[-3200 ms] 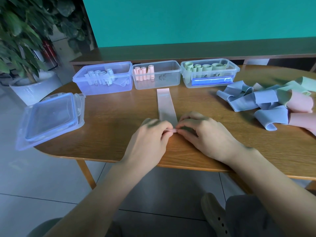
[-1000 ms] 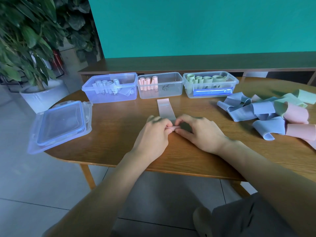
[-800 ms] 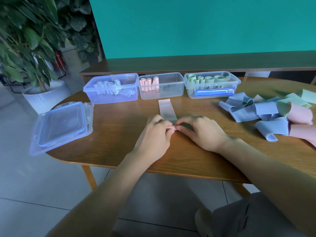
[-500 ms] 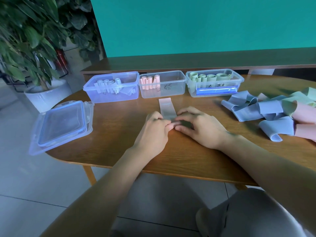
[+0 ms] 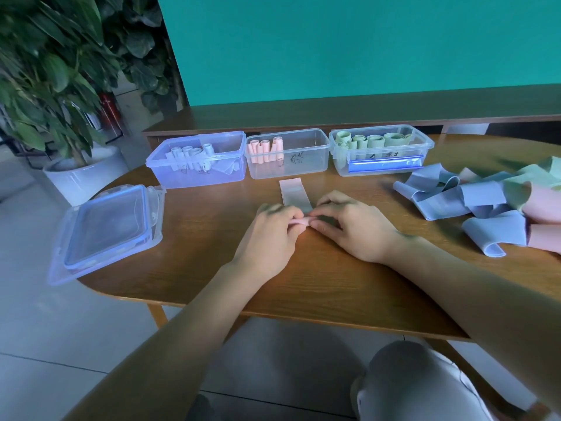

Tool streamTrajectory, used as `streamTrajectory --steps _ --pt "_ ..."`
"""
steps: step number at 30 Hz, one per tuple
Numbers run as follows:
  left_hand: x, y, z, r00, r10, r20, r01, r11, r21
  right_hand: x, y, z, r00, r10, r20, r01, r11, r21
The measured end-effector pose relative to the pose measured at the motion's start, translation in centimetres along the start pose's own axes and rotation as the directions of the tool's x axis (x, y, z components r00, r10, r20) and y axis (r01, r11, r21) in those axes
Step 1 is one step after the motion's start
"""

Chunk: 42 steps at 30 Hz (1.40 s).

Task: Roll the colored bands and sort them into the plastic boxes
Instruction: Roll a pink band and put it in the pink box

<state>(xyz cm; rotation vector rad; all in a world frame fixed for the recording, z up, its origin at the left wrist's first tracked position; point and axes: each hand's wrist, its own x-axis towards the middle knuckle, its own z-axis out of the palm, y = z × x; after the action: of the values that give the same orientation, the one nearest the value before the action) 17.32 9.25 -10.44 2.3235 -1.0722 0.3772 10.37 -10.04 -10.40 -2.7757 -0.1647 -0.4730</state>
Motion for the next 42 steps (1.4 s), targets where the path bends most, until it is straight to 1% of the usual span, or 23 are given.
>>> streamTrajectory --steps 3,7,10,14,19,24,29,35,42 --pt "0.4 -0.4 0.3 1.000 -0.017 0.003 0.017 1.000 0.012 0.3 0.1 0.0 1.000 -0.004 -0.003 0.004 1.000 -0.015" --pt "0.8 -1.0 0.3 0.999 -0.029 0.025 0.029 1.000 -0.007 1.1 0.2 0.0 0.999 -0.016 -0.033 0.018 0.999 0.034" --pt "1.2 -1.2 0.3 0.999 -0.016 0.037 0.016 1.000 0.015 1.6 0.4 0.1 0.999 -0.005 -0.046 0.007 0.999 0.051" --pt "1.6 -1.1 0.1 1.000 0.023 0.004 -0.023 1.000 0.013 2.0 0.6 0.2 1.000 0.006 -0.029 -0.006 1.000 0.027" --pt "2.1 -1.6 0.2 1.000 0.014 -0.009 -0.015 1.000 -0.011 2.5 0.7 0.3 1.000 0.007 -0.017 -0.007 1.000 0.029" --pt "2.5 -1.9 0.6 1.000 0.004 -0.009 -0.004 1.000 0.028 2.7 0.8 0.5 0.997 -0.029 -0.069 0.032 0.998 0.056" --pt "2.3 -1.7 0.5 0.999 -0.032 0.012 0.031 0.997 0.073 3.0 1.0 0.5 0.999 -0.005 -0.042 0.007 0.999 0.046" --pt "2.8 -1.9 0.3 0.999 -0.048 0.013 0.048 0.999 0.011 3.7 1.2 0.8 0.997 0.056 -0.047 -0.052 0.996 0.075" --pt "3.1 -2.1 0.3 0.998 -0.060 0.003 0.060 0.997 -0.047 3.3 1.1 0.9 0.996 0.051 -0.066 -0.043 0.992 0.116"
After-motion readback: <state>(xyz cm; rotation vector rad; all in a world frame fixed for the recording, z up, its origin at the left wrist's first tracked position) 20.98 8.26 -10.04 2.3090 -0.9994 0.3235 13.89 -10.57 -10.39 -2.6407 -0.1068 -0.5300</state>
